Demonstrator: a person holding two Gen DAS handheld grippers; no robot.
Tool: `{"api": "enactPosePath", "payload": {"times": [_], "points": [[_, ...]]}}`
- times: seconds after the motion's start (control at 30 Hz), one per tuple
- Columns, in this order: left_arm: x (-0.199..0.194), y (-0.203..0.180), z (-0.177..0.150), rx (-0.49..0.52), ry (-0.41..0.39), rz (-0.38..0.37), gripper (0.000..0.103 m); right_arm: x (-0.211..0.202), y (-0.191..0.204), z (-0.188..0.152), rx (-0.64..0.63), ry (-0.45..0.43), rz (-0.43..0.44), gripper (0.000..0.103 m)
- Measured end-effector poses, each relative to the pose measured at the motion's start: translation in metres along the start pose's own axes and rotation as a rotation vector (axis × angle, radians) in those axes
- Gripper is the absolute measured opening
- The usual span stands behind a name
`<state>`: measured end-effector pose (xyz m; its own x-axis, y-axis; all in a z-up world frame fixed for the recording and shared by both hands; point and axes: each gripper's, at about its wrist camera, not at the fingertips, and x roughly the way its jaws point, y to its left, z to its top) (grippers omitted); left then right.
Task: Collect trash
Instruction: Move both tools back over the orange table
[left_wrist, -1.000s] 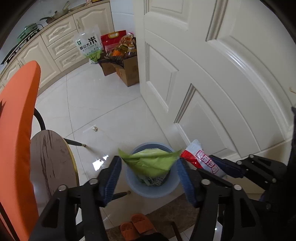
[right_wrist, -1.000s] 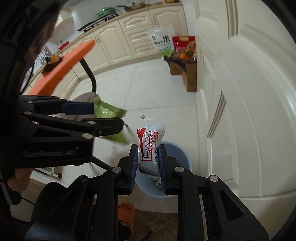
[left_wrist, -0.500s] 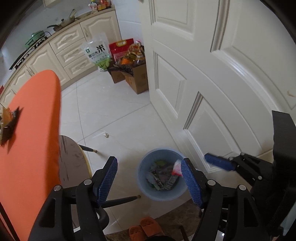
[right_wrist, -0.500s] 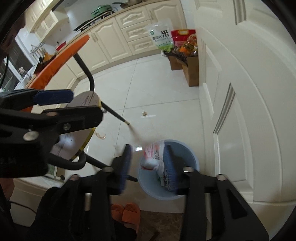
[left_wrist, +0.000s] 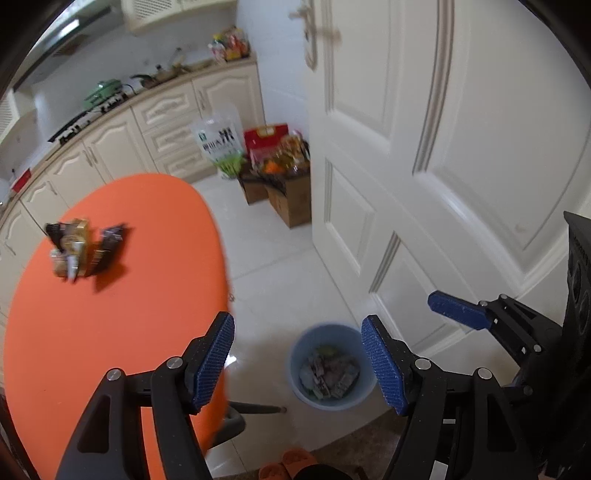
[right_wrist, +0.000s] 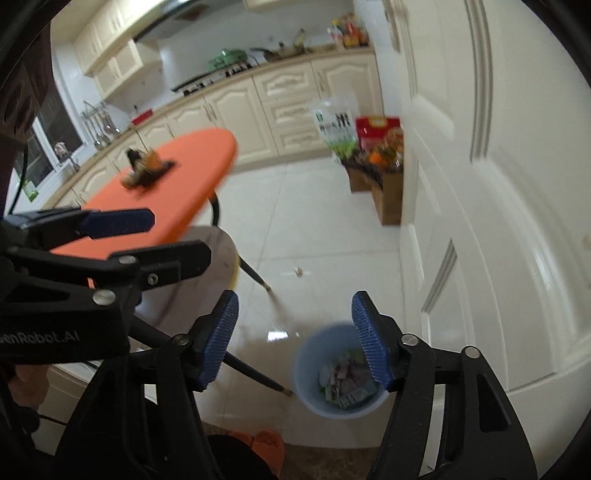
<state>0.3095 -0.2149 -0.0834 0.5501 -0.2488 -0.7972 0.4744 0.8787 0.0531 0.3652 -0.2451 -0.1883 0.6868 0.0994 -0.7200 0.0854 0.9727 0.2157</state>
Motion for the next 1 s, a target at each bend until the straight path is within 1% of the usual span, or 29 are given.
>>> {"api": "enactPosePath", "payload": {"times": [0.03,0.17,0.33,0.4,0.57,0.7,0.77,0.83,0.87,1.0], "points": [[-0.009,0.006,-0.002,-0.010,-0.015,0.005,0.072,-0.003,0.007,0.004,-0.011,-0.011,0.002,0.070],[-0.040,0.039,-0.016,-0.062,-0.068,0.029,0.074,-0.011,0.046,0.026,-0.071,-0.045,0.024,0.070],[-0.068,0.094,-0.034,-0.121,-0.102,0.090,0.077,0.003,0.101,0.053,-0.159,-0.048,0.048,0.071],[-0.075,0.120,-0.042,-0.166,-0.104,0.113,0.077,0.018,0.121,0.062,-0.198,-0.038,0.059,0.071],[-0.083,0.193,-0.057,-0.276,-0.093,0.221,0.077,0.067,0.166,0.084,-0.249,0.022,0.110,0.071],[-0.086,0.228,-0.059,-0.333,-0.082,0.281,0.077,0.112,0.189,0.098,-0.259,0.068,0.133,0.070],[-0.080,0.243,-0.055,-0.352,-0.075,0.297,0.077,0.131,0.196,0.106,-0.260,0.084,0.135,0.071],[-0.075,0.255,-0.055,-0.363,-0.069,0.304,0.077,0.152,0.201,0.116,-0.244,0.107,0.163,0.070],[-0.071,0.261,-0.053,-0.368,-0.065,0.306,0.077,0.159,0.204,0.119,-0.240,0.116,0.164,0.070],[-0.054,0.282,-0.044,-0.380,-0.051,0.300,0.077,0.196,0.216,0.133,-0.256,0.149,0.111,0.070]]}}
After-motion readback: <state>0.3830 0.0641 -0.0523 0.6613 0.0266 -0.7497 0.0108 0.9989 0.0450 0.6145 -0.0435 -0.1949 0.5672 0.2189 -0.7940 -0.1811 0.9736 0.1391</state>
